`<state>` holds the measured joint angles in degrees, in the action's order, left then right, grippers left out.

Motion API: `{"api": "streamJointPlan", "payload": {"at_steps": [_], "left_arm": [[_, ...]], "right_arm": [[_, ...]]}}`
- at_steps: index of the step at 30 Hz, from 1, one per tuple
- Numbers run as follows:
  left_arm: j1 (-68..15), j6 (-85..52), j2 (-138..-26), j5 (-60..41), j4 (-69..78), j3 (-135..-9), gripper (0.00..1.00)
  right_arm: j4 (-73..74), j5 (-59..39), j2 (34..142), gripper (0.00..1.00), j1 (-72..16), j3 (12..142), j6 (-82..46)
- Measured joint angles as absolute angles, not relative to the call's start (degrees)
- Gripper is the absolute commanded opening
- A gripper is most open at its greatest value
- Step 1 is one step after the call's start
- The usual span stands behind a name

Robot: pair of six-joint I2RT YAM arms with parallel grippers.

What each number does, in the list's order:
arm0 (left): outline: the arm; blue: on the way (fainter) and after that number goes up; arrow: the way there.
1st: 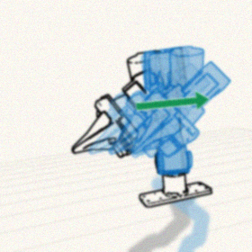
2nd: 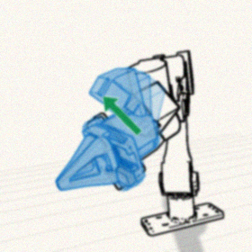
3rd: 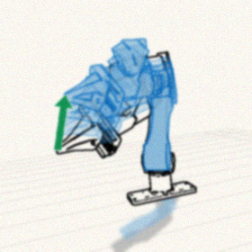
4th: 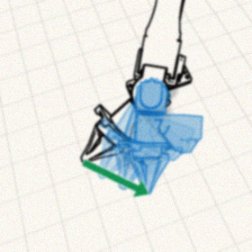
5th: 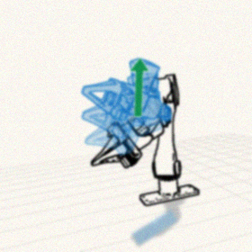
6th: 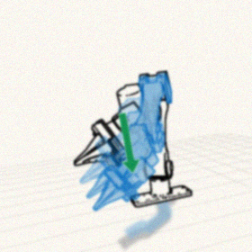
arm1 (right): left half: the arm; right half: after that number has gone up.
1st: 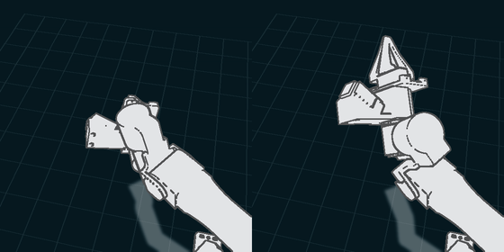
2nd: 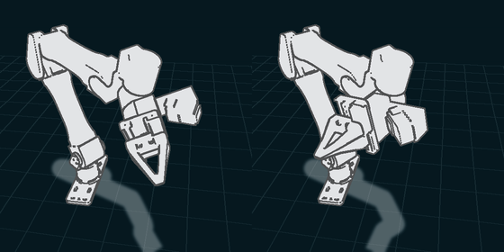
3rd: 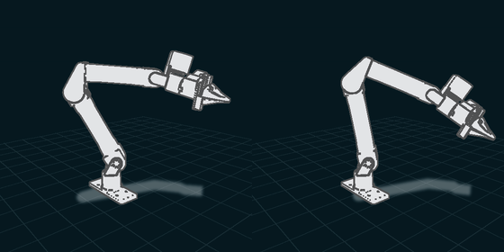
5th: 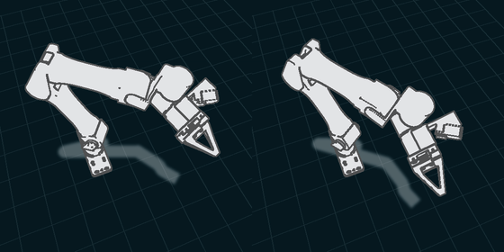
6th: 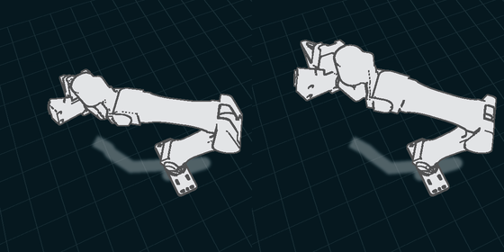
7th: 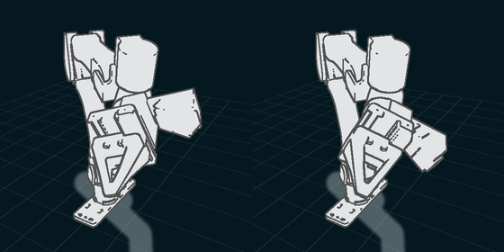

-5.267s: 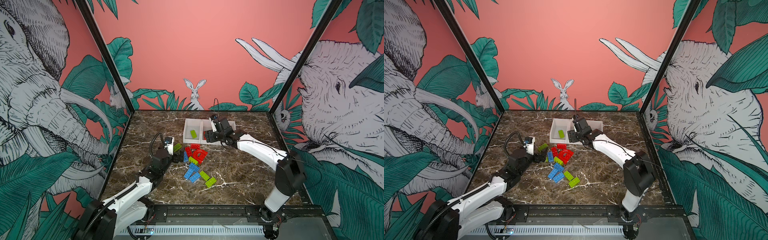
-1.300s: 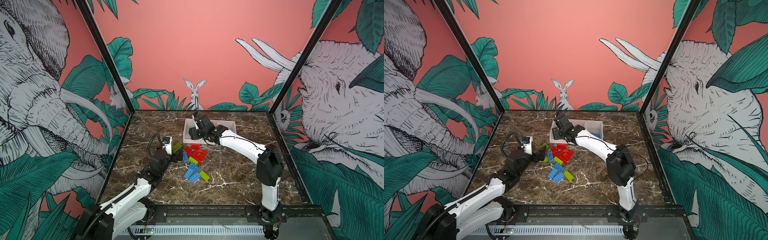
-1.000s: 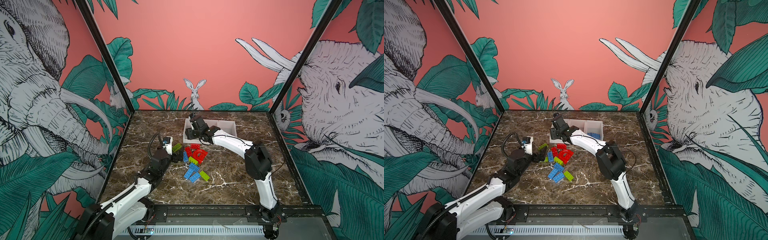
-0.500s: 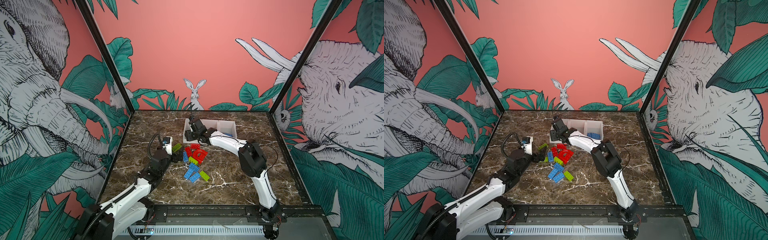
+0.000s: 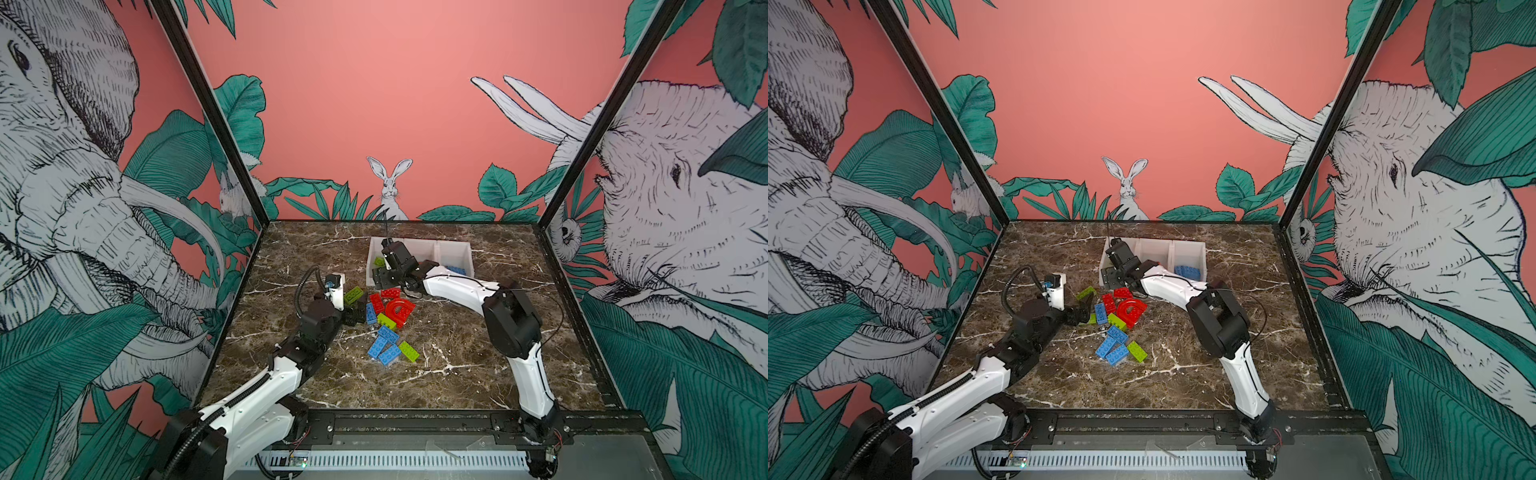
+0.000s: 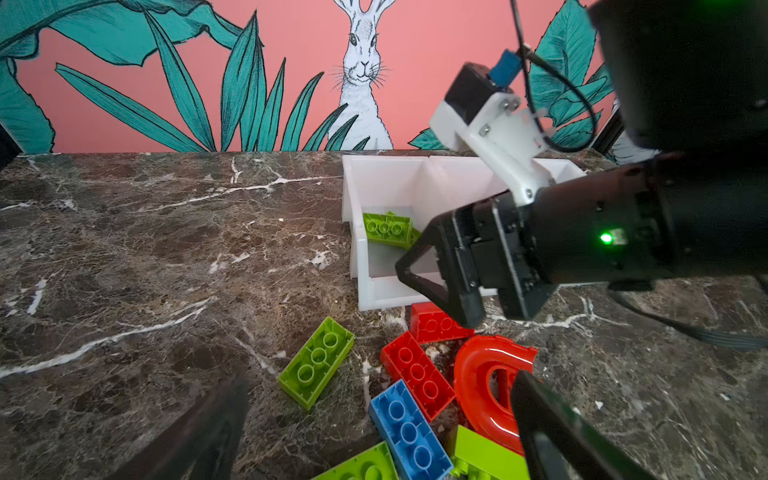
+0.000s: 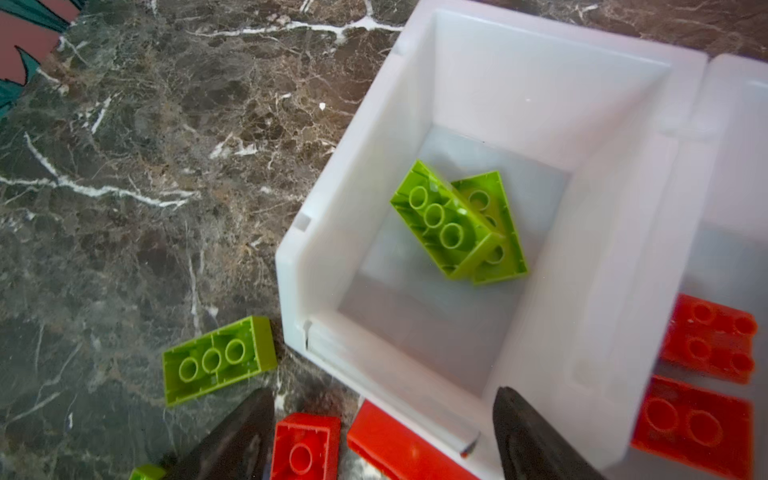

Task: Sort the legos into containers by color
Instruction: 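Carry the lime-green brick to the farthest bin compartment and release it, then withdraw the right gripper back over the brick pile, then lower the right gripper and grasp a lime-green brick beside the blue bricks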

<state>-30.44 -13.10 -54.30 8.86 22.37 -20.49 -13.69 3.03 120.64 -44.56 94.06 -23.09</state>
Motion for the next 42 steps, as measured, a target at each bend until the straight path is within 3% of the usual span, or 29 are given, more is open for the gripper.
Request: {"api": "streamJointPlan", "payload": {"at_steps": [5, 10, 17, 22, 27, 42], "left_arm": [[-30.4, -13.1, -54.3, 8.8, 22.4, -20.5, 0.99], [-30.4, -13.1, -53.9, 8.8, 22.3, -20.5, 0.99], [-30.4, -13.1, -53.1, 8.8, 22.6, -20.3, 0.99], [-30.4, -13.1, -52.7, 8.8, 23.7, -18.5, 0.99], [-30.4, -13.1, -54.3, 8.8, 23.9, -18.5, 0.99], [-30.5, -13.1, -56.2, 8.4, 23.9, -18.6, 0.99]], "right_arm": [[-19.3, 0.9, 110.2, 0.71, -44.9, 89.7, -18.3], [-23.3, 1.7, 94.2, 0.65, -46.8, 76.4, -16.3], [-20.9, 5.0, 71.6, 0.63, -60.6, 47.7, -20.4], [-23.0, 7.2, 65.2, 0.63, -62.7, 43.2, -22.1], [-22.0, 8.3, 64.7, 0.63, -63.2, 43.2, -22.3], [-17.8, 7.9, 81.4, 0.61, -64.1, 45.5, -20.9]]}}
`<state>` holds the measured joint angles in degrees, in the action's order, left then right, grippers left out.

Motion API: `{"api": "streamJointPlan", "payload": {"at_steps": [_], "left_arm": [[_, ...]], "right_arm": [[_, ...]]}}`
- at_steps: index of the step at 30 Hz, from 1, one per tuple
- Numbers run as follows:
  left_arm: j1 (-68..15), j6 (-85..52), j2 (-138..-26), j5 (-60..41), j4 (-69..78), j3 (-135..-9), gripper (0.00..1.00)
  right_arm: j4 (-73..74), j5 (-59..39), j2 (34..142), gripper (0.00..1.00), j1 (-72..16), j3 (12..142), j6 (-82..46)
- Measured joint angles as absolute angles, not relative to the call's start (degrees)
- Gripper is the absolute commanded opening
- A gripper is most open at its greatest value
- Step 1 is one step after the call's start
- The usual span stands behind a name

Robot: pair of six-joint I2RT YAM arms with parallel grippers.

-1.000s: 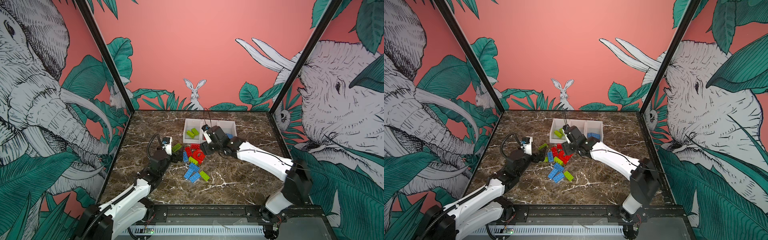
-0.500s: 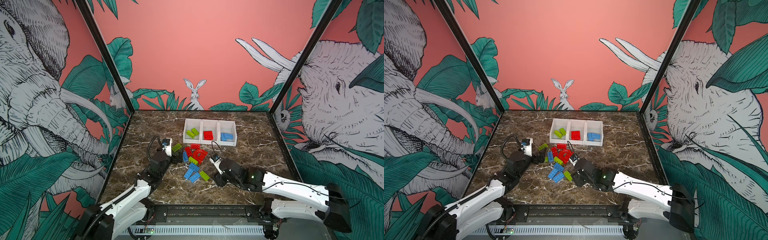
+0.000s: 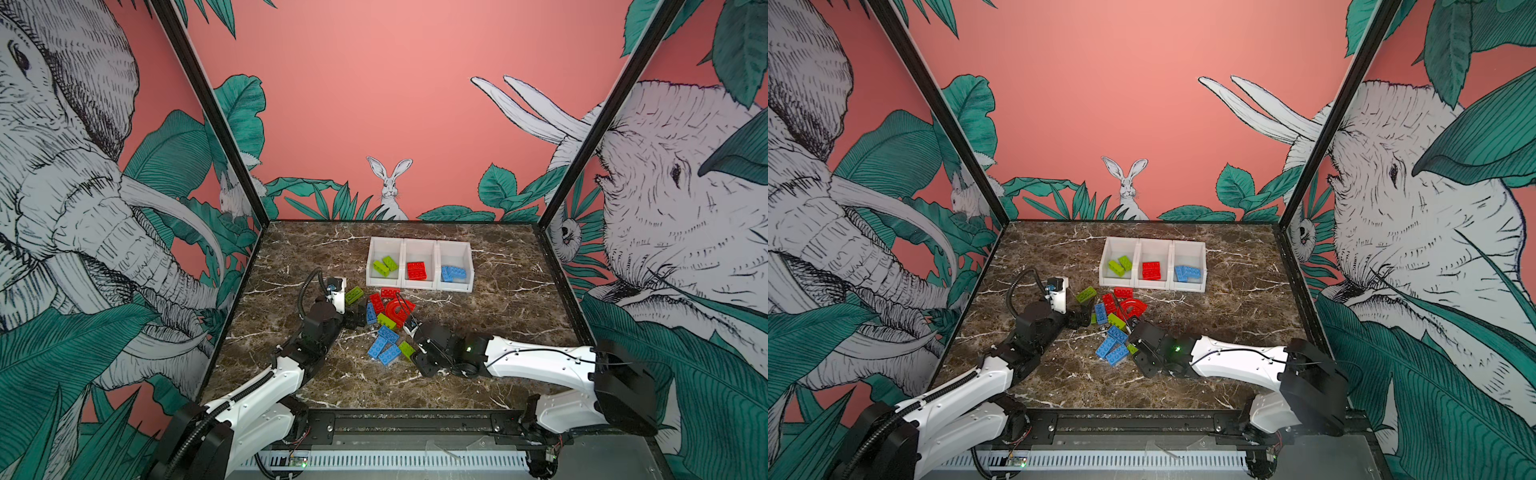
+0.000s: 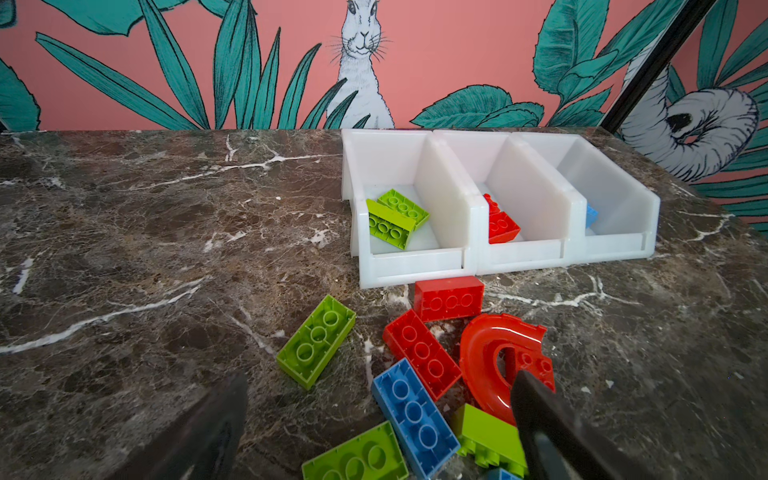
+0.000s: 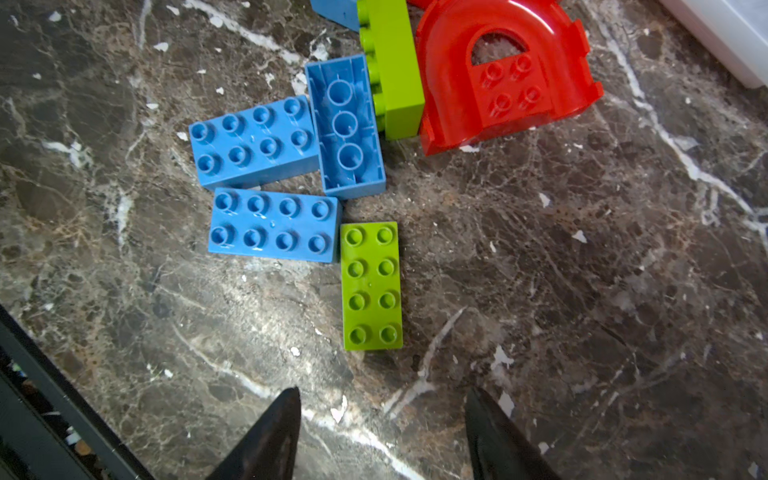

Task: Sort the legos into containers by color
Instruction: 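Lower the right gripper and grasp a lime-green brick beside the blue bricks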

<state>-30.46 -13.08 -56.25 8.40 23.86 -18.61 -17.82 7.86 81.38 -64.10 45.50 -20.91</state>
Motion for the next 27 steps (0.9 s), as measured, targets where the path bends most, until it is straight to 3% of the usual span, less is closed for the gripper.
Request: {"api": "streamJointPlan", "payload": {"at_steps": [16, 27], "left_arm": [[-30.5, -12.4, -56.2, 9.1, 23.4, -18.7, 0.99], [-30.4, -12.1, -55.7, 9.5, 23.4, -18.7, 0.99]], "right_arm": [[-15.7, 6.6, 93.8, 0.59, -64.1, 50.4, -18.5], [-13.8, 5.1, 96.1, 0.49, -63.5, 50.4, -18.2]]}}
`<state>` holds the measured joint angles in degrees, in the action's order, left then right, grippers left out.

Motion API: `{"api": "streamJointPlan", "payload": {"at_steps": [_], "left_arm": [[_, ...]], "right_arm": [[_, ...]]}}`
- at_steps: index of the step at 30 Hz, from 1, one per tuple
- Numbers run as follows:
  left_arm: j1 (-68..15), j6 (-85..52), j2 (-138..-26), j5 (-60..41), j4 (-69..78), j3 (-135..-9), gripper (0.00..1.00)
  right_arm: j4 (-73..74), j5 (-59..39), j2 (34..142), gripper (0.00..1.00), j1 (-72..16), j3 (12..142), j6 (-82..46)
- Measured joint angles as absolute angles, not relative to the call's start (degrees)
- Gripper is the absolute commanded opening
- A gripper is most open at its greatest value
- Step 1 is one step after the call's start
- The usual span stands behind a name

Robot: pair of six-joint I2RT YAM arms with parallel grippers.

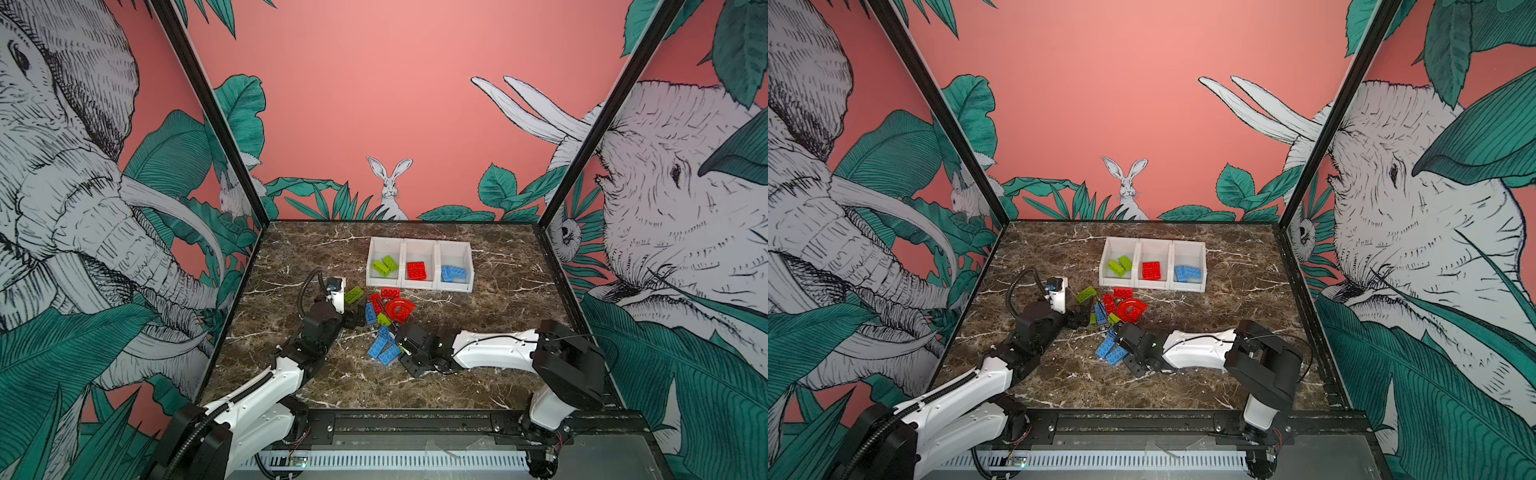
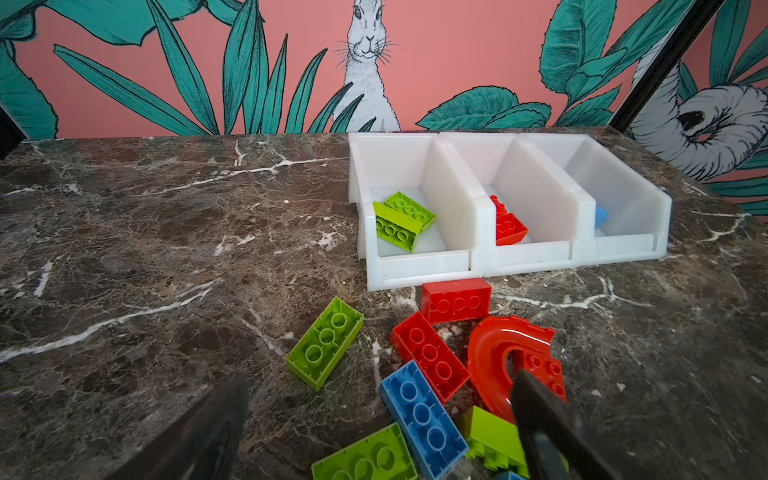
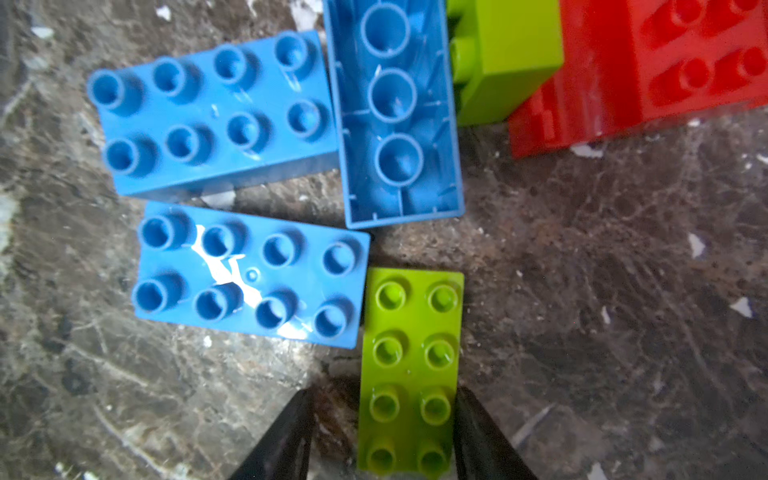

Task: Sort the legos into containers by color
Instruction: 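Lower the right gripper and grasp a lime-green brick beside the blue bricks, then carry the lime-green brick to the farthest bin compartment and release it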

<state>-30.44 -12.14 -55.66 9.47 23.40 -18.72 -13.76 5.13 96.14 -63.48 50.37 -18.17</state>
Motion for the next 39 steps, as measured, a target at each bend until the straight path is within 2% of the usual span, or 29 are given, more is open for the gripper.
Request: {"api": "streamJointPlan", "payload": {"at_steps": [6, 17, 25, 30, 32, 39], "left_arm": [[-30.4, -12.1, -55.5, 9.5, 23.4, -18.7, 0.99], [-30.4, -12.2, -55.4, 9.5, 23.2, -18.7, 0.99], [-30.4, -12.2, -55.4, 9.2, 23.2, -18.7, 0.99], [-30.4, -12.2, -55.6, 8.9, 23.2, -18.7, 0.99], [-30.4, -12.2, -55.9, 8.8, 23.3, -18.7, 0.99], [-30.5, -12.2, -56.2, 8.5, 23.2, -18.7, 0.99]], "right_arm": [[-13.3, 5.5, 96.3, 0.39, -63.4, 50.4, -18.2], [-11.5, 8.5, 89.6, 0.29, -63.3, 44.9, -18.7], [-10.2, 9.3, 80.0, 0.30, -63.2, 41.2, -19.9], [-9.9, 9.1, 74.5, 0.26, -62.4, 41.1, -20.6], [-10.4, 9.4, 73.3, 0.23, -62.1, 42.2, -20.6], [-13.2, 11.0, 73.9, 0.25, -58.3, 50.7, -19.8]]}}
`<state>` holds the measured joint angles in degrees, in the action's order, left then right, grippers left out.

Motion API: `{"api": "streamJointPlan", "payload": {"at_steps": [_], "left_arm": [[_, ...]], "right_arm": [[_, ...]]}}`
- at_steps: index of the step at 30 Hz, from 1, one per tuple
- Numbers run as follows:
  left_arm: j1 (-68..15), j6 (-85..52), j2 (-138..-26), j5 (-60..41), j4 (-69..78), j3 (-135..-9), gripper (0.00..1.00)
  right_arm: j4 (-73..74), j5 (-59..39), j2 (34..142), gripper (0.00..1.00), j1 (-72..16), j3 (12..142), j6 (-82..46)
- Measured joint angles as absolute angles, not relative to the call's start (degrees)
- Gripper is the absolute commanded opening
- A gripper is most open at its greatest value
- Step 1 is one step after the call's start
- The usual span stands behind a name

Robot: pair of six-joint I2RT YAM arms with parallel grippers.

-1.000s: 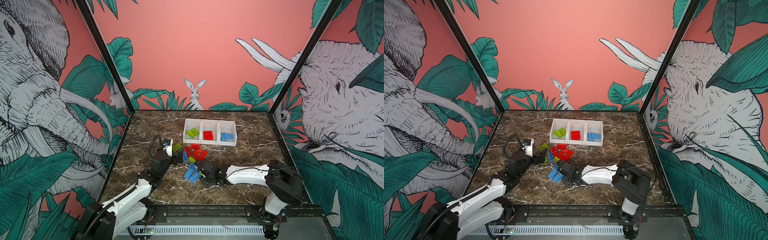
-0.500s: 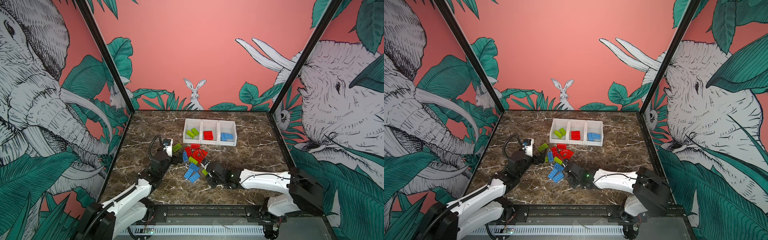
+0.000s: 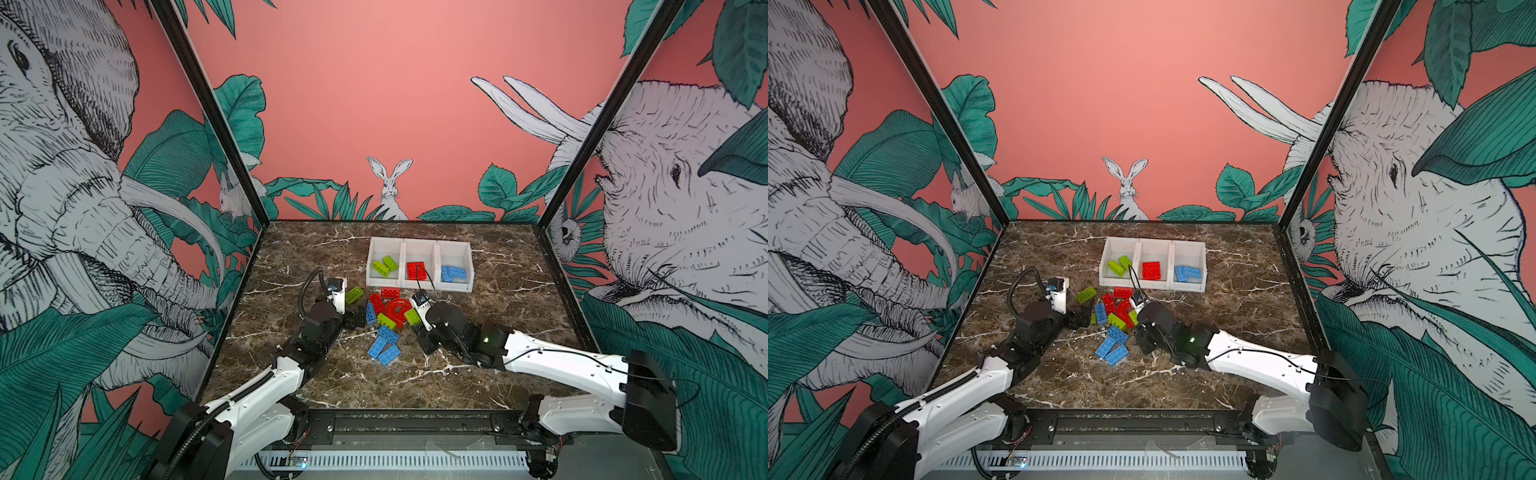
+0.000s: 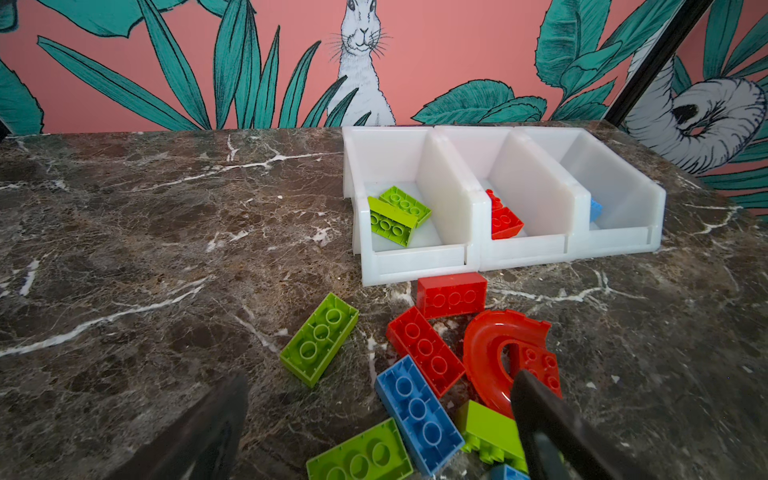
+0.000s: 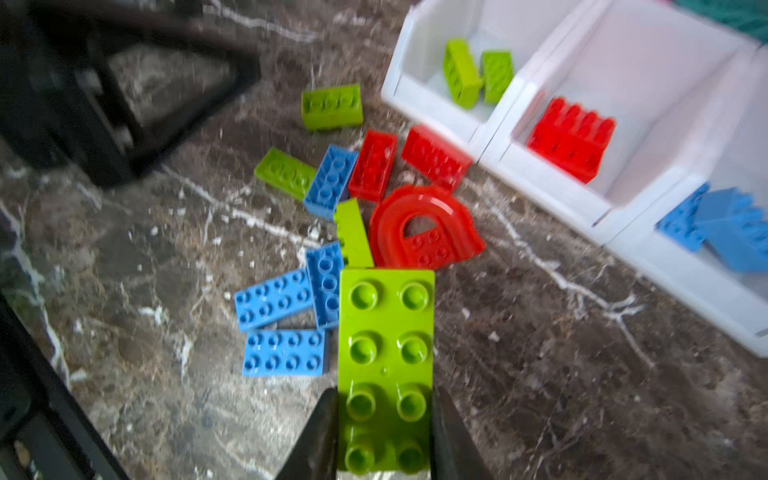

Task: Sort the legos into containers by color
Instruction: 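Carry the lime-green brick to the farthest bin compartment and release it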

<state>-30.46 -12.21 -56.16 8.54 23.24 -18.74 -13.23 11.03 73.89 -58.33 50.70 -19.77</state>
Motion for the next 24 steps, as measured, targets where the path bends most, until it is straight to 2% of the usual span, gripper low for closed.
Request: {"api": "streamJointPlan", "payload": {"at_steps": [7, 17, 20, 24], "left_arm": [[-30.4, -12.2, -56.1, 8.6, 23.3, -18.7, 0.99], [-30.5, -12.4, -56.1, 8.6, 23.3, -18.7, 0.99], [-30.4, -12.4, -56.0, 8.6, 23.2, -18.7, 0.99], [-30.5, -12.4, -55.0, 8.8, 23.2, -18.7, 0.99]], "right_arm": [[-14.3, 7.6, 87.4, 0.25, -50.0, 69.7, -18.0], [-18.7, 8.1, 117.9, 0.25, -45.0, 106.3, -19.4], [-18.6, 7.6, 123.8, 0.26, -44.5, 111.4, -20.0], [-18.9, 6.5, 127.0, 0.27, -44.1, 111.6, -20.0]]}}
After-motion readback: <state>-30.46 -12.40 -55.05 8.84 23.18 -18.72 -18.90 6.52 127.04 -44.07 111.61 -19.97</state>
